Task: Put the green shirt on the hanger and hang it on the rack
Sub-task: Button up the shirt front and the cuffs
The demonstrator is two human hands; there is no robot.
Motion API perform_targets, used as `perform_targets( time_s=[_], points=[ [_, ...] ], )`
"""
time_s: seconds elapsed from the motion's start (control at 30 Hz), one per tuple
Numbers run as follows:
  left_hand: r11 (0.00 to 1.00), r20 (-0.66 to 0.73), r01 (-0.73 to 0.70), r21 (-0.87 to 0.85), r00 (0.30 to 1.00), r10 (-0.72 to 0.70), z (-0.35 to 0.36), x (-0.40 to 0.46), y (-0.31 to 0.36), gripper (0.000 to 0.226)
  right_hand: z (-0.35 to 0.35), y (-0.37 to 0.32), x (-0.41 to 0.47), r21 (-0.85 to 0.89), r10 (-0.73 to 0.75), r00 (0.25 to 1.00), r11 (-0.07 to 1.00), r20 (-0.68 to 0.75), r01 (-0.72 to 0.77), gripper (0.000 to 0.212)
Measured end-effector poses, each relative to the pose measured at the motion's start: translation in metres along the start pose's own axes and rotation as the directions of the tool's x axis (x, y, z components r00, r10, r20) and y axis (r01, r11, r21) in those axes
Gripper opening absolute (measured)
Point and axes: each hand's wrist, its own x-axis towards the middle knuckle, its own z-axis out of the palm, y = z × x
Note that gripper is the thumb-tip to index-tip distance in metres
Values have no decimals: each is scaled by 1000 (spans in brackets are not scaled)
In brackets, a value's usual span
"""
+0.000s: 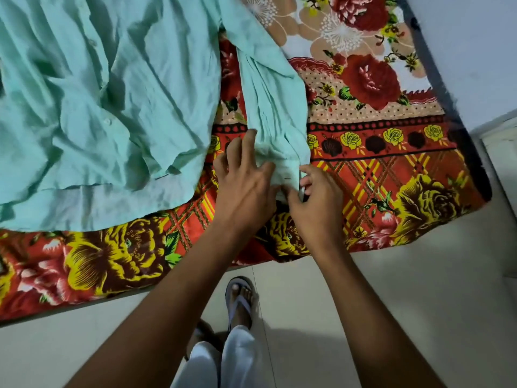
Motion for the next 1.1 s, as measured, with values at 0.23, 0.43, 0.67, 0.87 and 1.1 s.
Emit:
perform_targets(
  time_s=[0.23, 0.43, 0.67, 0.87, 1.1],
  points=[
    [981, 2, -115, -156, 993, 117, -2, -2, 9, 41, -12, -6, 8, 434, 197, 978, 877, 63, -205, 13],
    [862, -2, -20, -507, 1000, 22, 8, 3, 1, 19, -15, 3, 3, 490, 188, 966, 835, 176, -252, 17],
    [710, 133, 194, -677, 981, -141, 0, 9, -2, 24, 3, 0, -2, 69, 58, 998, 996, 6, -58, 22],
    [579, 211, 275, -767, 961, -177, -2, 11, -2, 35, 9, -10, 3, 67, 188, 980, 981, -72, -183, 18],
    [461, 260, 324, -826, 945, -197, -2, 12, -1, 31, 0, -16, 14, 39, 284, 957, 957, 52, -286, 8]
  ],
)
